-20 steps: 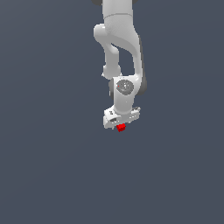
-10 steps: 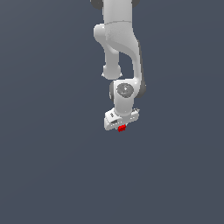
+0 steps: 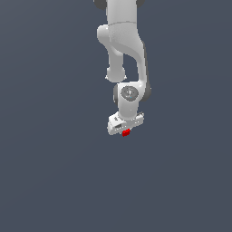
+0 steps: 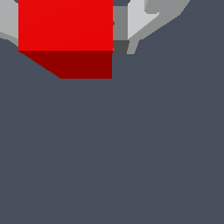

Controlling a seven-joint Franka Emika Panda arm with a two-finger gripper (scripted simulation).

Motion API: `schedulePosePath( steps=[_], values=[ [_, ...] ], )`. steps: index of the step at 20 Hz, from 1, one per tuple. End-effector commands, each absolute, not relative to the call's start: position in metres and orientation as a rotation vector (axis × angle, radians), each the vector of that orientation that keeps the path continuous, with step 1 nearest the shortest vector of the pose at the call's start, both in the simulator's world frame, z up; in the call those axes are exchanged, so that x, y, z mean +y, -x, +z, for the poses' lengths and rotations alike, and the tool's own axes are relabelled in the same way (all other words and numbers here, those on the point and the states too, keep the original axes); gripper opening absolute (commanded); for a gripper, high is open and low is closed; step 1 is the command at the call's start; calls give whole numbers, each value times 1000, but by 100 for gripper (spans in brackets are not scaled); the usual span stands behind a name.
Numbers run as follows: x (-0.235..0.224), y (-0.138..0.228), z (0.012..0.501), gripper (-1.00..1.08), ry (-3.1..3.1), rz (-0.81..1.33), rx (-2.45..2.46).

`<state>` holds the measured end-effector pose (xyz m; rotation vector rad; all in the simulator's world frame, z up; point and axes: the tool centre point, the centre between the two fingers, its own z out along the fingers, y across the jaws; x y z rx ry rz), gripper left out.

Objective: Pick up the red cube and move it to a goal position.

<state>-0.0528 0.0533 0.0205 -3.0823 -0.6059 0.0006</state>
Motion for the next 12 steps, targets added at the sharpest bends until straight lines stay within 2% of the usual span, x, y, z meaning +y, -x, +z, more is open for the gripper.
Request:
schedulePosePath(
  steps=[1, 12],
  values=[
    [53, 53, 21, -100, 3082, 0, -606],
    [49, 53, 66, -100, 3082, 0, -606]
  ],
)
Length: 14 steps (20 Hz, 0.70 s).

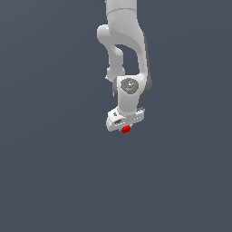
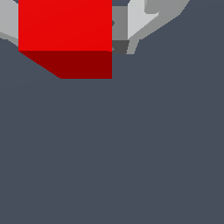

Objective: Pick up the red cube and move it to a goal position.

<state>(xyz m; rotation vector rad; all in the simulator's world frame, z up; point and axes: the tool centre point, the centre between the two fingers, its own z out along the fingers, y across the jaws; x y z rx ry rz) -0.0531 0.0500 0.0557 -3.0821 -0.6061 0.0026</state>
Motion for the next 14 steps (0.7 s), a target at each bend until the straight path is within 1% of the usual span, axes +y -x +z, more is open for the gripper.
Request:
schedulePosePath(
  steps=[1, 6, 14],
  values=[
    [49, 53, 73, -100, 3083, 0, -607],
    [45, 52, 118, -100, 3083, 0, -607],
    [38, 51, 208, -100, 3082, 0, -608]
  ],
)
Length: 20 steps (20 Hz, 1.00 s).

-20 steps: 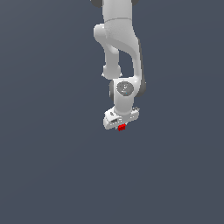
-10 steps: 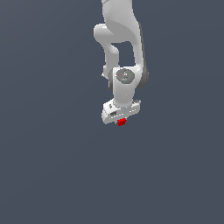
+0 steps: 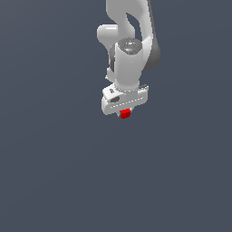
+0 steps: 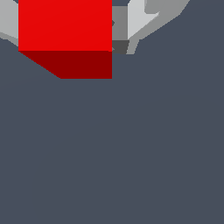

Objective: Pick up the red cube and move it to a goal position.

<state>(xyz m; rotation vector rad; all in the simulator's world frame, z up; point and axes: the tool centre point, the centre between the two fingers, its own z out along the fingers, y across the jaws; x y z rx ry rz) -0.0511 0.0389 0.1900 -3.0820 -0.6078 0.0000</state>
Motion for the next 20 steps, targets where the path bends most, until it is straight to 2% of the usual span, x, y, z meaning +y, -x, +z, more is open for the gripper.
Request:
schedulePosePath(
  steps=[1, 14, 20],
  values=[
    [37, 51, 219, -100, 3081, 0, -608],
    [25, 47, 356, -100, 3081, 0, -608],
    [21, 43, 404, -100, 3082, 0, -608]
  ],
)
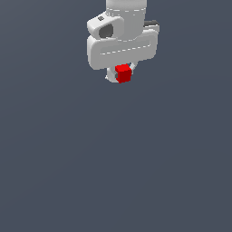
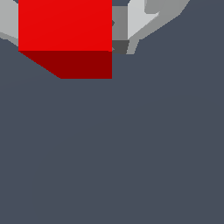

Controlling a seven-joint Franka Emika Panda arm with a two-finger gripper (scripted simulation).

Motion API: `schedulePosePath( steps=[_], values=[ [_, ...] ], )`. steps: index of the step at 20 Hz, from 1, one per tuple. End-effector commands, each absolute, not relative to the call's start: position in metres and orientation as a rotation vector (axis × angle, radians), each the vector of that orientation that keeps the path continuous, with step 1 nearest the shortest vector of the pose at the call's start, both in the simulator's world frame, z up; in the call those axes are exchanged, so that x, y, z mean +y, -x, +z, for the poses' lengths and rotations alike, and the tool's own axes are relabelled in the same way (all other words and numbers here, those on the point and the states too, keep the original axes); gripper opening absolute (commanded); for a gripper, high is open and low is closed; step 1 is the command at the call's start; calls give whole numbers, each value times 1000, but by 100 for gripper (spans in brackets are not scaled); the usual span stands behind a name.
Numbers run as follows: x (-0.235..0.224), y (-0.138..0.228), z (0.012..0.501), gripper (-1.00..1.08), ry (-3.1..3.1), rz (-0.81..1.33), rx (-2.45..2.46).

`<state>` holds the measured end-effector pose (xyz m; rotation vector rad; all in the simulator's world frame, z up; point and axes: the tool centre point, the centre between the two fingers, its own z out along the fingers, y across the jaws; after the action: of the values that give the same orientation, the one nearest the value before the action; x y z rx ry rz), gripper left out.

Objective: Pick up the red cube and move it to a goal position.

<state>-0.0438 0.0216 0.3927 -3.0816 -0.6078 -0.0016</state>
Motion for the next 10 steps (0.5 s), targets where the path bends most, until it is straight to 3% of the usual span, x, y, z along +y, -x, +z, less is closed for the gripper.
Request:
schedulePosePath(
  steps=[1, 10],
  values=[
    [20, 43, 410, -100, 3082, 0, -608],
    [17, 39, 442, -100, 3082, 0, -607]
  ],
)
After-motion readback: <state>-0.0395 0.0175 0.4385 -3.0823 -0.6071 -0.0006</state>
